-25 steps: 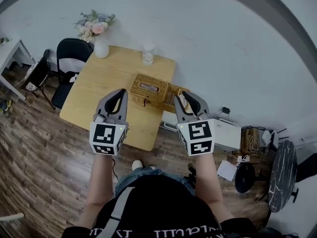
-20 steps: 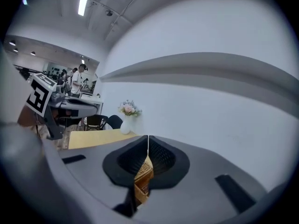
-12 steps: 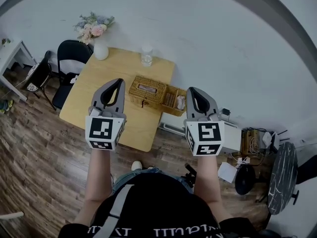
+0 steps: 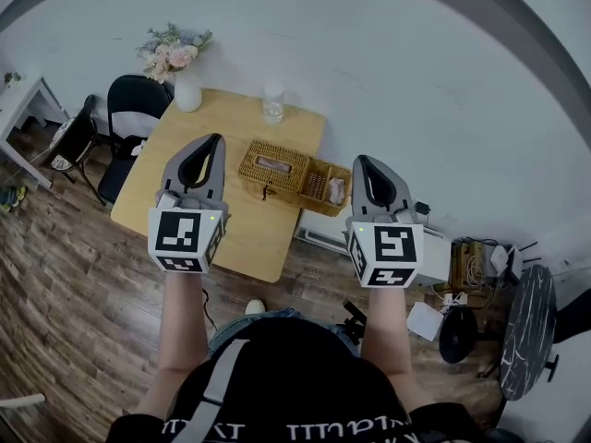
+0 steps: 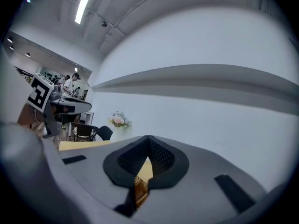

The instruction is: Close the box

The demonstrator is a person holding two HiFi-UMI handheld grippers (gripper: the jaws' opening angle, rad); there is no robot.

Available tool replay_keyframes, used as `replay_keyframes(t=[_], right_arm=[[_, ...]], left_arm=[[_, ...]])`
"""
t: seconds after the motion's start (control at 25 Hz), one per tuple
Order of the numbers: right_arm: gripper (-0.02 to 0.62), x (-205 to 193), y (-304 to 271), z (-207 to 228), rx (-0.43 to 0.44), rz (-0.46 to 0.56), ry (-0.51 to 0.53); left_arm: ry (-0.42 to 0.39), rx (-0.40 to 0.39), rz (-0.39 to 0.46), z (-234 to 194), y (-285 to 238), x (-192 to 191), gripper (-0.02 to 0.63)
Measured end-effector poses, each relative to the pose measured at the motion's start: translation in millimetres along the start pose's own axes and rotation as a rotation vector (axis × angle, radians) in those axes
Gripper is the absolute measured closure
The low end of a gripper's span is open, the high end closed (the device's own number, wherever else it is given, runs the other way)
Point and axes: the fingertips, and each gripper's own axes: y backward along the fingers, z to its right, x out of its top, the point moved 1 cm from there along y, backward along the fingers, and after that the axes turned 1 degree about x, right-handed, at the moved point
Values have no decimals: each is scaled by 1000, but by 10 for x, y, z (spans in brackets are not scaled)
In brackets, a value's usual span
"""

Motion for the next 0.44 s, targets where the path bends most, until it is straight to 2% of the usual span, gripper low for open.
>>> replay_keyframes(t=[0.44], right_arm=[[583, 113, 44, 69, -12, 41, -6]], left_arm=[[-39, -11, 9, 47, -27, 103, 594]])
